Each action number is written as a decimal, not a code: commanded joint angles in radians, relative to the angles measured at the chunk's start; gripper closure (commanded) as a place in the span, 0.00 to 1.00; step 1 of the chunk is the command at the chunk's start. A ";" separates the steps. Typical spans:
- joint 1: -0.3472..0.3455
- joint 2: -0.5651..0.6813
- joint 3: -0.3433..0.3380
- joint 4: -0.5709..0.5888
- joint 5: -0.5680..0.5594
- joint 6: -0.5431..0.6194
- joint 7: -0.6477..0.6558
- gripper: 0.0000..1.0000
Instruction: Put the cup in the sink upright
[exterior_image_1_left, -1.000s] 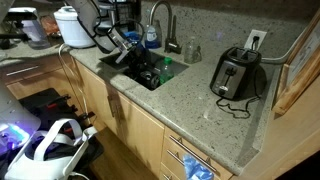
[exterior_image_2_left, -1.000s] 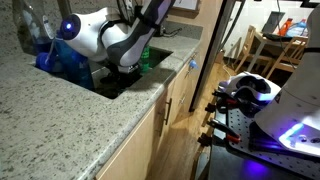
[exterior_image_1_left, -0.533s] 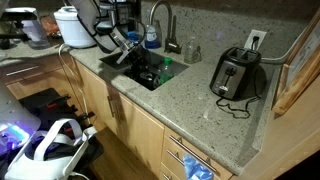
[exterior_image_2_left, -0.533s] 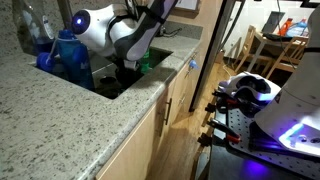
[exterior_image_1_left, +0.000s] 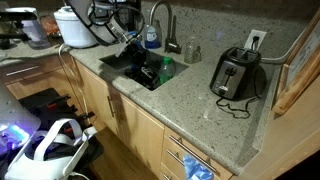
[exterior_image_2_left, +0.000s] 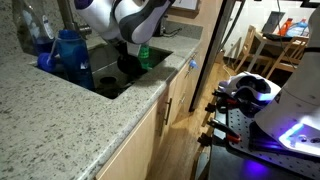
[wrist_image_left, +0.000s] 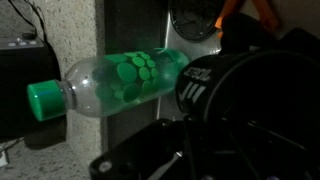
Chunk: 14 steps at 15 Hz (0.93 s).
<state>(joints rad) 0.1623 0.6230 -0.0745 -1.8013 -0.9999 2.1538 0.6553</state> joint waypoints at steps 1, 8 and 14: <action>-0.032 -0.108 0.011 -0.085 0.015 0.033 0.015 0.96; -0.106 -0.141 0.030 -0.110 0.141 0.194 -0.042 0.96; -0.127 -0.131 0.016 -0.130 0.342 0.363 -0.189 0.96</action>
<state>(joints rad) 0.0546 0.5229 -0.0613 -1.8854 -0.7429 2.4514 0.5414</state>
